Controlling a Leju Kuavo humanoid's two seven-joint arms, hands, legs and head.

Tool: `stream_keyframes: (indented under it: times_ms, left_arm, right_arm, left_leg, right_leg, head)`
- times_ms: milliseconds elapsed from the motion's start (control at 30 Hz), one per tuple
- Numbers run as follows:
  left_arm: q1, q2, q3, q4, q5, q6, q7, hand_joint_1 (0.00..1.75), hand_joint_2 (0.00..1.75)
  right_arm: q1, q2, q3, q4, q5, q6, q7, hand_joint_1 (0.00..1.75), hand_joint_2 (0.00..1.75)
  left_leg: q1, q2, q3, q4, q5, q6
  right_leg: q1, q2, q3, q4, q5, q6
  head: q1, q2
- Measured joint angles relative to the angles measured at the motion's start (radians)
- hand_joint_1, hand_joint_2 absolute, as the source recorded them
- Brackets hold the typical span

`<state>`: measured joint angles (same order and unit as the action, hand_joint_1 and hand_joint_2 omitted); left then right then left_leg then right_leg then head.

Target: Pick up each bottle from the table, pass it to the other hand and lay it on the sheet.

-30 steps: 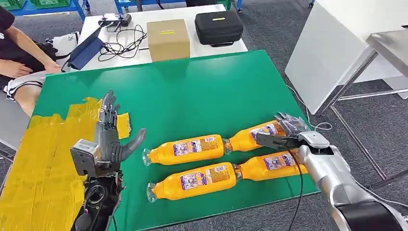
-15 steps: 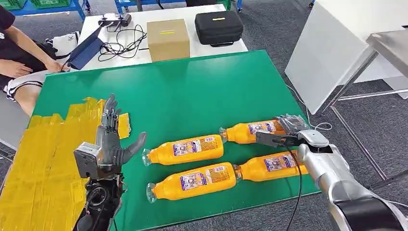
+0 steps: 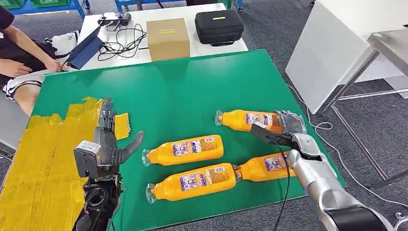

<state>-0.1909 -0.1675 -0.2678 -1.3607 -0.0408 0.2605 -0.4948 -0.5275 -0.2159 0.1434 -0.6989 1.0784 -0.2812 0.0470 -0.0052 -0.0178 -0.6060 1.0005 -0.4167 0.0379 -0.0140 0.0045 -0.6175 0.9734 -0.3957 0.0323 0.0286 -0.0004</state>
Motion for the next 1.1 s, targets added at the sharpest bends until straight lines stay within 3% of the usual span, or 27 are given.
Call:
stream_keyframes:
  times_ms: [333, 533, 700, 900, 1100]
  left_arm:
    - [0.002, -0.002, 0.005, 0.006, 0.004, -0.017, 0.018, 0.00, 1.75]
    - [-0.009, 0.002, -0.013, 0.014, 0.008, -0.182, 0.089, 0.00, 1.75]
    - [-0.038, 0.002, -0.063, 0.021, -0.067, -0.245, 0.114, 0.00, 1.75]
    - [-0.063, 0.003, -0.104, 0.021, -0.085, -0.283, 0.128, 0.00, 1.75]
    - [-0.095, 0.006, -0.139, 0.023, -0.087, -0.343, 0.149, 0.00, 1.75]
  right_arm:
    - [0.131, 0.029, -0.088, -0.224, -0.016, -0.041, 0.019, 1.75, 1.75]
    - [0.199, 0.087, -0.155, -0.365, -0.225, -0.201, -0.132, 1.75, 1.75]
    - [0.242, 0.153, -0.170, -0.464, -0.368, -0.244, -0.214, 1.75, 1.75]
    - [0.251, 0.200, -0.172, -0.518, -0.440, -0.243, -0.253, 1.75, 1.75]
    - [0.252, 0.247, -0.160, -0.545, -0.630, -0.101, -0.322, 1.75, 1.75]
  left_leg:
    - [0.000, -0.001, -0.004, 0.000, -0.001, 0.001]
    - [0.000, -0.002, -0.004, 0.000, -0.001, 0.001]
    - [0.000, -0.002, -0.004, 0.000, -0.001, 0.001]
    - [0.000, -0.002, -0.004, 0.000, -0.001, 0.001]
    - [0.000, -0.002, -0.005, 0.000, -0.001, 0.001]
  right_leg:
    - [-0.001, -0.001, -0.003, 0.000, 0.000, 0.000]
    - [0.000, -0.001, -0.004, 0.000, 0.000, 0.000]
    - [0.000, -0.001, -0.005, 0.000, 0.000, 0.000]
    - [0.000, -0.001, -0.005, 0.000, 0.000, 0.000]
    - [0.000, -0.001, -0.005, 0.000, 0.000, 0.000]
  head:
    - [0.000, 0.000]
    - [0.000, 0.000]
    - [0.000, 0.000]
    - [0.000, 0.000]
    - [0.000, 0.000]
